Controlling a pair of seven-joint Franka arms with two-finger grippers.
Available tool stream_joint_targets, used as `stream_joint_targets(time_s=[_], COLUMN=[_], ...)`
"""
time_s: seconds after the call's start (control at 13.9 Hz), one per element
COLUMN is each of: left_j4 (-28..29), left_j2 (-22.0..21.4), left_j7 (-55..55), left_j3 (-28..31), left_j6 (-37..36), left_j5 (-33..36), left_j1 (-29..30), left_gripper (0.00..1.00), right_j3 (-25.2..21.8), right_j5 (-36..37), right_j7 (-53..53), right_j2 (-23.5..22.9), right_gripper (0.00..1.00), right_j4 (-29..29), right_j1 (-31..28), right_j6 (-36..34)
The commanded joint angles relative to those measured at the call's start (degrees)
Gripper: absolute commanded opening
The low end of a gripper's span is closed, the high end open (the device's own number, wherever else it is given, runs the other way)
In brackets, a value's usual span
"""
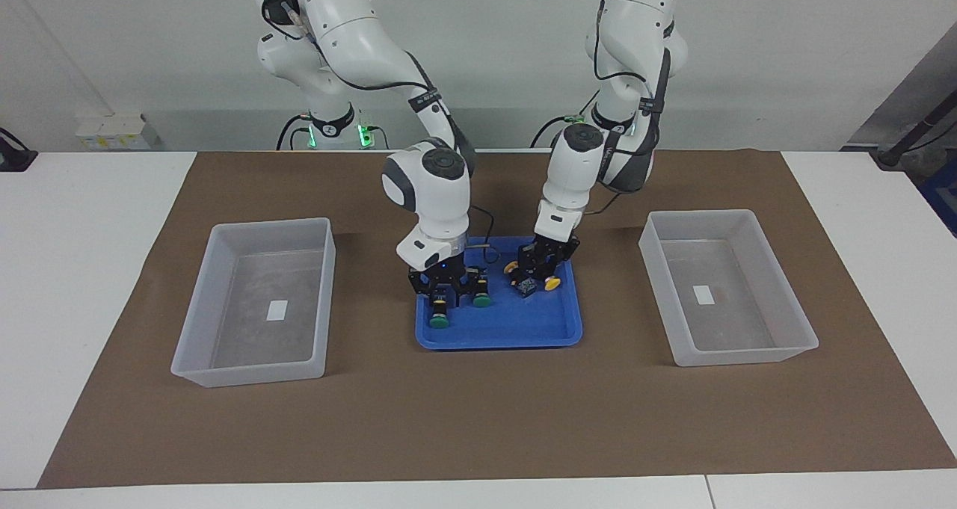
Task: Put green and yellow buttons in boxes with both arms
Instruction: 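Lift the buttons and carry them toward the bins with both grippers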
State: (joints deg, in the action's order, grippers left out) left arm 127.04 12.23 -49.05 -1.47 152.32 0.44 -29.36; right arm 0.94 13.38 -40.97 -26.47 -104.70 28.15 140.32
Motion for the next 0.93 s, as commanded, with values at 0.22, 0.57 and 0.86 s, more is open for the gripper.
stream_joint_targets(time_s=[0.22, 0.57, 0.86], left_j4=[-11.79, -14.35, -16.12], left_j2=[-2.39, -6.43, -6.26], left_j7=[4.29, 21.58, 39.23], left_j3=[0.24, 0.15, 0.06], left_j6=[-18.42, -28.11, -29.27], left_j5=[1.14, 0.96, -1.75], left_j1=[5.0, 15.01, 25.29], left_gripper=[0.0, 0.0, 0.0], right_j3=[0.02, 0.03, 0.11], right_j5=[1.82, 1.82, 1.12], right_j7=[-3.77, 7.8, 22.3], right_j2=[5.79, 12.4, 12.93], right_gripper=[0.0, 0.0, 0.0], right_j4=[-0.6, 0.02, 1.16], right_j1=[-3.97, -13.37, -21.19], right_j6=[-2.05, -11.02, -10.68])
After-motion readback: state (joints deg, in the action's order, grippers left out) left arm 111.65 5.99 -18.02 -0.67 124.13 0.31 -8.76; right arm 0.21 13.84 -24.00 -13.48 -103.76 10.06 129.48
